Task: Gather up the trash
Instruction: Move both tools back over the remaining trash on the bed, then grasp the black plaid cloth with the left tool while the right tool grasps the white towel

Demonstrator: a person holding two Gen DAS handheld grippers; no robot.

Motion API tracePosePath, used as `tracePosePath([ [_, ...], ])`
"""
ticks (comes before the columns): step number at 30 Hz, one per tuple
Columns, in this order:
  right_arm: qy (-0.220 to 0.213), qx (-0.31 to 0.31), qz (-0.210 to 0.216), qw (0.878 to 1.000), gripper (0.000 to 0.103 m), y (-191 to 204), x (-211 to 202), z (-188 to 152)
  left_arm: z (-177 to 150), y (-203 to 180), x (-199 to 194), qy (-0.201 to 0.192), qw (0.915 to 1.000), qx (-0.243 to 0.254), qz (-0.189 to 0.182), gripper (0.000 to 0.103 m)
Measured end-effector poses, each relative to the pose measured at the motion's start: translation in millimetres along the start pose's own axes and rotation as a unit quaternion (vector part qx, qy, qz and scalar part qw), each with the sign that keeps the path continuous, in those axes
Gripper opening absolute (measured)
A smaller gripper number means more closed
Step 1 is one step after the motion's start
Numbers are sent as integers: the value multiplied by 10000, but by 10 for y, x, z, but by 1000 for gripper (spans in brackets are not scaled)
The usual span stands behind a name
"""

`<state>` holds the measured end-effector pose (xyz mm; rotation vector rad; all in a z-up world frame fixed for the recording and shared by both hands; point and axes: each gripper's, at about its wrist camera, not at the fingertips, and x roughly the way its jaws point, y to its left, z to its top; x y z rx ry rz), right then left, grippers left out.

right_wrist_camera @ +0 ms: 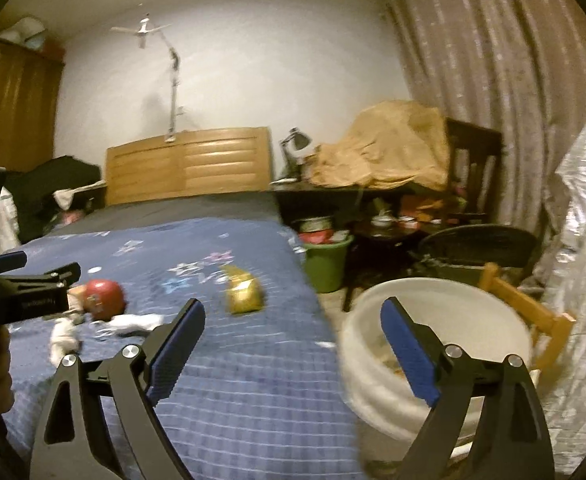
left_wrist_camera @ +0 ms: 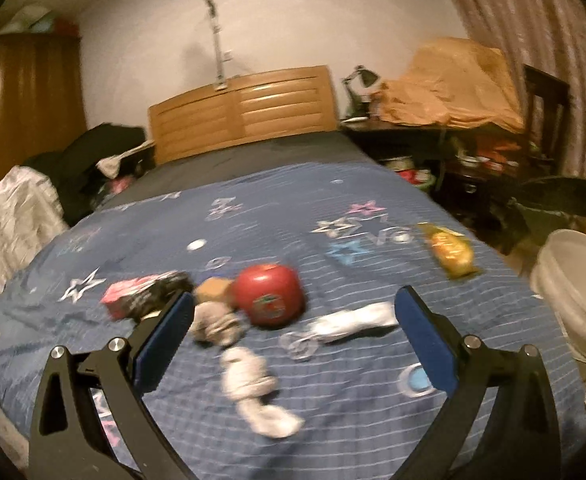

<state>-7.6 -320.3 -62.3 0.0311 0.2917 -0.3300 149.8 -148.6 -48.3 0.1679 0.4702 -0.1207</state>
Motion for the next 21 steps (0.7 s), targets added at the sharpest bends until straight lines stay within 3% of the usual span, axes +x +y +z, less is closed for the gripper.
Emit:
tracePosePath([
  [9,581,-367,877,9938,94,848,239,-32,-284,1129,263,652,9920,-849,668,97],
  [11,684,-461,1057,9910,95,1018,271,-60,-269,1355,373,826,9893,-1018,646,97],
  [15,854,-574,1279,9864,97,1178,336,-111,-123,1806,773,1318,9846,-1125,241,97],
  [17,996,-578,1347,9842,98,1236,373,-178,-42,1874,981,1405,9848,-982,294,96],
  [21,1250,-556,1405,9806,98,1232,455,-239,70,1842,1430,1649,9834,-729,198,86],
])
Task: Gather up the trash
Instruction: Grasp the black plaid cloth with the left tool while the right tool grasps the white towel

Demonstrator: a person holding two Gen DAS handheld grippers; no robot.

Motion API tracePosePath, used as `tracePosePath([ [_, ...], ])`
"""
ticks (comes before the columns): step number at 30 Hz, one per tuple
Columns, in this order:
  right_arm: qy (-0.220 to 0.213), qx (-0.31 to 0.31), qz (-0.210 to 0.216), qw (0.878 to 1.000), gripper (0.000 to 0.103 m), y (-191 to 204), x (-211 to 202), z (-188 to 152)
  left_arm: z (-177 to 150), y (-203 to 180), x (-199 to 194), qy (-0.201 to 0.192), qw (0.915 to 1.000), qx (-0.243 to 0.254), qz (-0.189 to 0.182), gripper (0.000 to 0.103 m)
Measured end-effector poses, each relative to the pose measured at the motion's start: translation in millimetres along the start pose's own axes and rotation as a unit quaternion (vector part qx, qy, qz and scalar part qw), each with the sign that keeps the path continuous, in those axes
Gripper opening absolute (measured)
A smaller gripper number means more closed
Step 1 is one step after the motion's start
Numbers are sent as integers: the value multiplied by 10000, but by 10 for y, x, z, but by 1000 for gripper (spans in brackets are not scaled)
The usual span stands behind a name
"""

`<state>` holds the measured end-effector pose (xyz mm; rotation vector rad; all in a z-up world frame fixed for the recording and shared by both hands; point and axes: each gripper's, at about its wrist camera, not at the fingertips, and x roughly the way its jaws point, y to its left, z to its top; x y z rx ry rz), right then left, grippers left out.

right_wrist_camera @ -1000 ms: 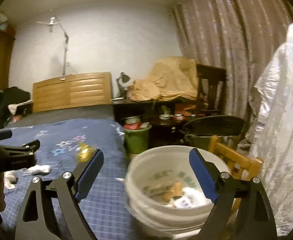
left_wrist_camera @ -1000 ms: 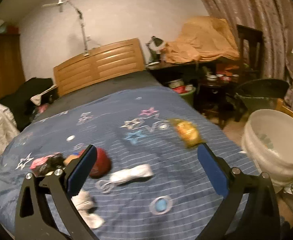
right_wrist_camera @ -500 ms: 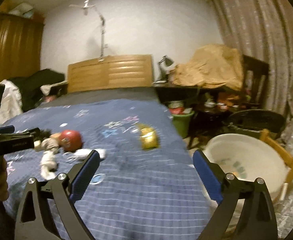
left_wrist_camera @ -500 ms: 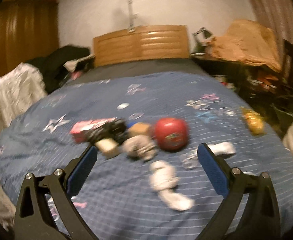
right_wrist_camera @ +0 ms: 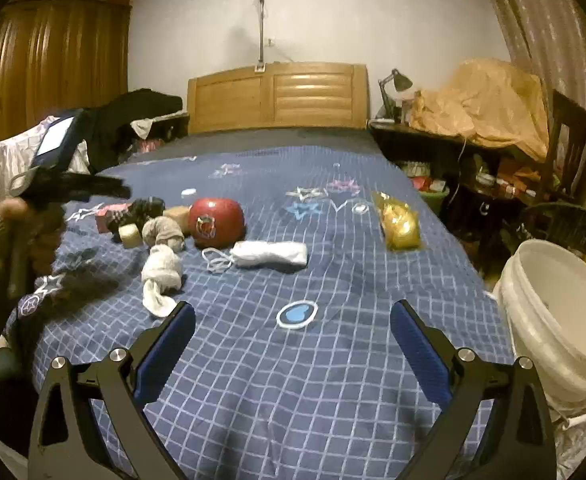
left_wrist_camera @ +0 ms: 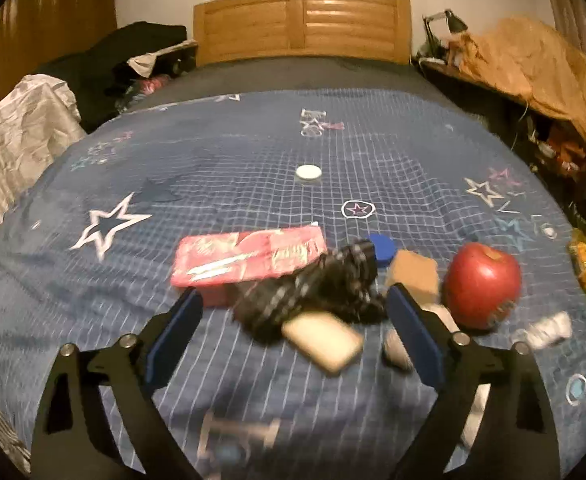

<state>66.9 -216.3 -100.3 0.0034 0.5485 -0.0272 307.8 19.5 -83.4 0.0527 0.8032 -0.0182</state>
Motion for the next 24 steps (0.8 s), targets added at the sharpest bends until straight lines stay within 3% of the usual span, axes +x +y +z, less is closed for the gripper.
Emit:
tracePosePath([
  [2,77,17,9,10000,98,3,32,-8,55,-46,149,80,9999,66,80,75],
  [3,108,31,7,9999,98,-7,39,-12,76,-57,251,144,9997,98,141,61],
  [5,183,83,33,9998,98,-22,65,-22,93,-62,413,355,9992,117,-153,42],
  [7,259,132,85,9995,98,-20,93,-33,105,-82,421,326,9986,161,-382,31],
  [9,301,158,145,9993,98,-18,107,-23,118,-96,359,253,9989,218,-340,20],
  [14,288,123,287,9991,98,5,79,-6,141,57,-66,-240,9989,-78,-404,18],
  [19,272,159,495,9983,98,54,82,53,132,237,-791,-814,9936,-245,-748,18],
  [24,363,234,803,9958,98,130,180,143,-163,355,-1126,-628,9933,1,-966,18],
])
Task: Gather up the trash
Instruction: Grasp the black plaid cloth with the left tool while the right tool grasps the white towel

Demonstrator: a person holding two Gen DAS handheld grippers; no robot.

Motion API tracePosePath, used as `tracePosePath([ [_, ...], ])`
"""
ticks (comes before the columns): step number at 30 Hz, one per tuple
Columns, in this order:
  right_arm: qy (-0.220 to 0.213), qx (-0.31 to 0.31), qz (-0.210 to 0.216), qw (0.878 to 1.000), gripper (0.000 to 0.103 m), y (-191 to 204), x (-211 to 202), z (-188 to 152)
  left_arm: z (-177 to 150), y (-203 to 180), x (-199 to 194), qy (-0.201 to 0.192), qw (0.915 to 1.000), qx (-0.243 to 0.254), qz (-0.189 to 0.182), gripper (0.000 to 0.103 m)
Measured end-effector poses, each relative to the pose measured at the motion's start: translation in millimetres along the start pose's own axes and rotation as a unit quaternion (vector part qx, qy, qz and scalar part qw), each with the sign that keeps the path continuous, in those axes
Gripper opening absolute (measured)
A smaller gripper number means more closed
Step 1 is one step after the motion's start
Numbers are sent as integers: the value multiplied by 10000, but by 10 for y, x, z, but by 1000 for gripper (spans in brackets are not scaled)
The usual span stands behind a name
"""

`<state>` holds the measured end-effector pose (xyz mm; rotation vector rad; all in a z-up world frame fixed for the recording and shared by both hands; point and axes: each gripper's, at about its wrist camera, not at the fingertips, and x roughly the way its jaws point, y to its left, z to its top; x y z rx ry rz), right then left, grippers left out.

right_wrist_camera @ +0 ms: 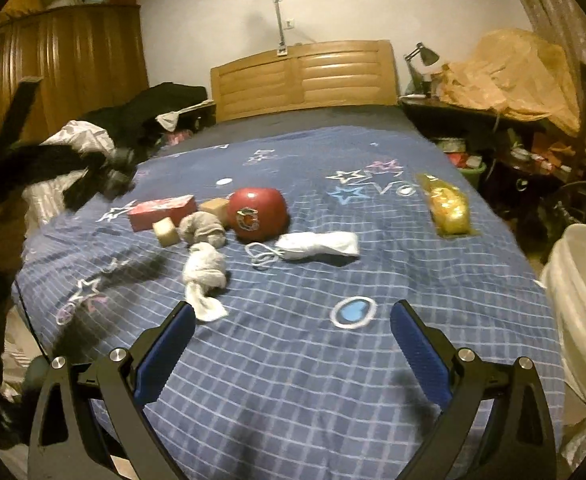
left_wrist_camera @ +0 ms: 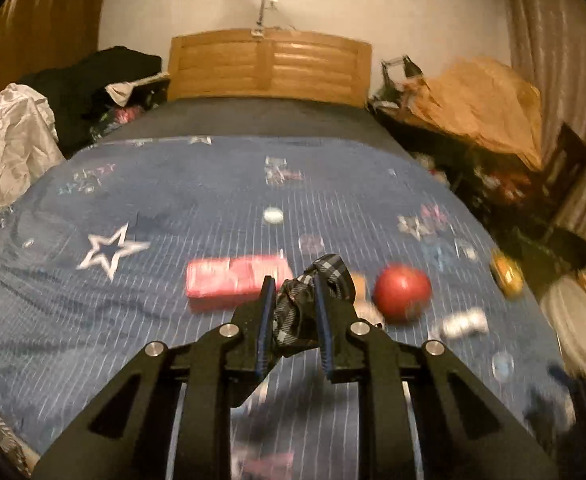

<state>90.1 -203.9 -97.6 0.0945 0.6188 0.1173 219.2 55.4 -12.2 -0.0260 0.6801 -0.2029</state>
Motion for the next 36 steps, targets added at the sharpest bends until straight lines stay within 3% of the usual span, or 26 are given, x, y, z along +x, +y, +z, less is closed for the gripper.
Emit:
tracePosePath([
  [4,289,40,369,9989,98,98,240,111,-399,151,-36,504,9987,-65,-71,18],
  [8,622,-139,580,9963,97,321,641,213,-736,297,226,962,9950,-198,181,19],
  [10,851,-159,707,9937,97,441,870,254,-827,363,320,1056,9935,-256,328,23],
  [11,918,-176,749,9928,97,482,934,264,-836,397,317,1080,9931,-288,347,30],
  [15,1140,-323,808,9897,97,659,1170,262,-709,594,-47,540,9979,-230,269,65],
  [17,1281,-375,821,9876,96,725,1266,246,-644,694,-229,235,9994,23,256,66],
  [20,1517,-299,907,9838,89,789,1402,189,-628,786,-360,-31,9966,828,19,66],
  [21,1581,-241,920,9828,88,798,1443,181,-692,783,-366,-123,9911,1323,-33,66],
  [23,1607,-205,898,9827,87,817,1473,176,-773,742,-282,15,9825,1854,-150,66],
  [27,1646,-123,865,9825,73,851,1550,187,-894,616,1,354,9746,2184,-344,66],
  [30,1663,-60,803,9828,65,838,1603,183,-1053,521,313,618,9675,2449,-120,66],
  [31,1658,-50,791,9830,59,816,1599,183,-1102,525,424,749,9665,2454,-41,63],
  [33,1656,-23,769,9832,48,791,1612,182,-1181,552,552,982,9663,2377,-72,32],
  [36,1617,-14,823,9834,32,763,1582,170,-1220,570,535,957,9737,2070,11,20],
])
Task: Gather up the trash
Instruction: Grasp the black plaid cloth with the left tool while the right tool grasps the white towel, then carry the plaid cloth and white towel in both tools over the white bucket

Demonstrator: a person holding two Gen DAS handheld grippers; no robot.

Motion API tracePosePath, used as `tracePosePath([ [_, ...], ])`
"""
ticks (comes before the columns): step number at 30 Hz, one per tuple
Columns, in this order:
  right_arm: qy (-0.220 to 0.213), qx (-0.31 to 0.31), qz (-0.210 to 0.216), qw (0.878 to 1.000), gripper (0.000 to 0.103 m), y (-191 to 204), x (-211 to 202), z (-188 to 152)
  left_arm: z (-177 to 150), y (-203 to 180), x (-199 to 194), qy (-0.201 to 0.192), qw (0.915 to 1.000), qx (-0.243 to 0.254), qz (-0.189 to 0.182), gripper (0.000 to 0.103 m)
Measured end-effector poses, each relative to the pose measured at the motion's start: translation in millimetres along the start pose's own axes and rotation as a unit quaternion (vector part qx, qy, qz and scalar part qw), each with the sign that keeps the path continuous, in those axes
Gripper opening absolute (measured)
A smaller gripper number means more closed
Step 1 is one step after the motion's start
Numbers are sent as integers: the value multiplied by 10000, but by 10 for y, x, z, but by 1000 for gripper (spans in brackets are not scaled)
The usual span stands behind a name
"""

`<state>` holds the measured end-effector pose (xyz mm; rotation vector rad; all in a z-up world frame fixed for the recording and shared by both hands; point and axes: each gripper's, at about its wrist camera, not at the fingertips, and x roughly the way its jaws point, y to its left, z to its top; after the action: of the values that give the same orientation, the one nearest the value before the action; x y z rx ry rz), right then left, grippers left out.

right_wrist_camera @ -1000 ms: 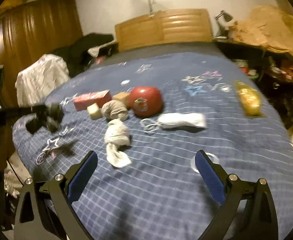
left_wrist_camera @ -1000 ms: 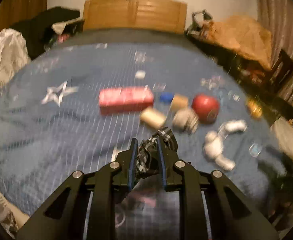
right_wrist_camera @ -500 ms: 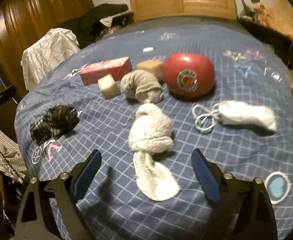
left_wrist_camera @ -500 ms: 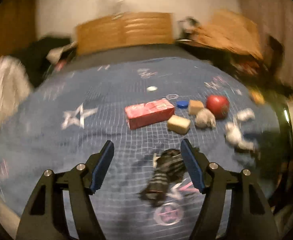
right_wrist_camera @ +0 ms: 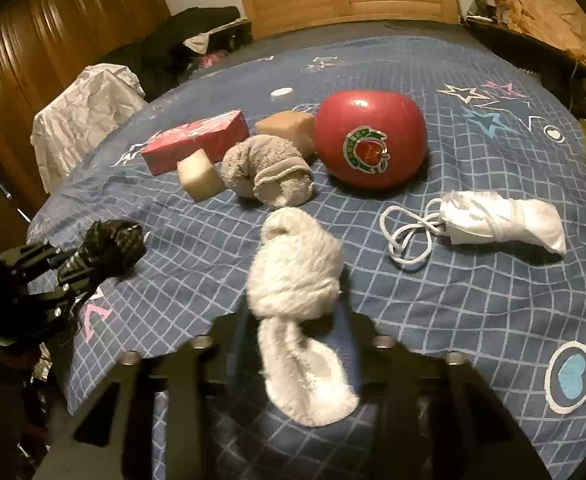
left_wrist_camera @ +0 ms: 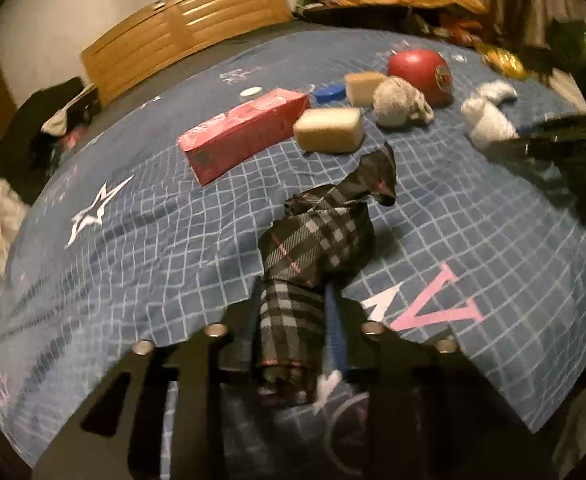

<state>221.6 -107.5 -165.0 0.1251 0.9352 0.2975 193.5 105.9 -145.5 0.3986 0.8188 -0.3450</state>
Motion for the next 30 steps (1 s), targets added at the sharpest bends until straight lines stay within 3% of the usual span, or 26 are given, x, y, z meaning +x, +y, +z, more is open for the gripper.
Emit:
tracePosePath([
  [4,-165,-159,-55,9997,28,72,-69,-59,39,-94,-199,-90,9967,-626,505,19],
  [9,-438,-322,-116,9985,28,176,-256,-187,121,-189,-390,-144,9789,-1786,977,18],
  [11,-551,-414,-133,9975,28,230,-372,-262,145,-253,-460,-219,9718,-2029,1178,18],
  [13,-653,-473,-120,9967,28,263,-498,-332,192,-397,-531,-384,9675,-2022,1471,18],
  [17,-881,-497,-115,9948,28,298,-743,-445,261,-600,-666,-658,9617,-2060,1682,18],
  [24,-1259,-654,-96,9898,28,396,-1094,-576,330,-716,-747,-797,9590,-2086,1747,18],
  [30,-1305,-719,-54,9888,28,460,-1207,-617,361,-819,-773,-812,9598,-2023,1767,18],
])
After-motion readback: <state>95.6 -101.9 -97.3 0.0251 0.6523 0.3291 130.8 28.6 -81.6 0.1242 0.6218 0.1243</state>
